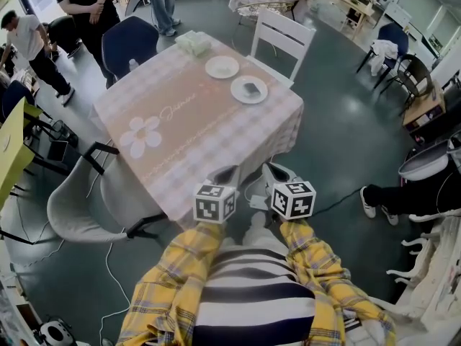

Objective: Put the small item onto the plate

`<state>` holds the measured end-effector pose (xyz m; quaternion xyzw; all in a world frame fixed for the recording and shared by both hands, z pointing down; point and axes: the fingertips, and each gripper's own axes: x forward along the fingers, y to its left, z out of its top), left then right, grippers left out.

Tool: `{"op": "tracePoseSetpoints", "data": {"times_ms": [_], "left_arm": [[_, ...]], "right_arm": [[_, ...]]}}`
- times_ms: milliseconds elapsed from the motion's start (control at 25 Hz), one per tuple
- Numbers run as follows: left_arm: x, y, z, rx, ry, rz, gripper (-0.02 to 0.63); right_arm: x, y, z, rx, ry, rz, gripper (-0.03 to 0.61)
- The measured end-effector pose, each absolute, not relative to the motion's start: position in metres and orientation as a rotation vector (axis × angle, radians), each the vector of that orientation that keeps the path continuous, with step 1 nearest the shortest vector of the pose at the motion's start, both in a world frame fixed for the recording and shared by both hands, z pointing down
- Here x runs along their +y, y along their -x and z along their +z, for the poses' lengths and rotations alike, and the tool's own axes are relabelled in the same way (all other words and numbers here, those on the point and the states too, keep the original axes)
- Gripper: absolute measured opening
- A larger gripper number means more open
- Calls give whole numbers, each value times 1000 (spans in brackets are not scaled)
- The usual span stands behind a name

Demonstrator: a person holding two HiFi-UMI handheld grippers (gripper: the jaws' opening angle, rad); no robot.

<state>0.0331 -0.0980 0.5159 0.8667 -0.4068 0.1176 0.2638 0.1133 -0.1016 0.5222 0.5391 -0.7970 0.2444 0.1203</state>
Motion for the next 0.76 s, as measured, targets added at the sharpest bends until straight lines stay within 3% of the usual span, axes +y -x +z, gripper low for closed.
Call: {"op": "tracePoseSetpoints", "data": {"times_ms": [760], "left_arm": [[-89, -28, 519, -1088, -2322, 295, 3]], "right_arm": [[-92, -106, 523, -2319, -1564, 703, -3]]}}
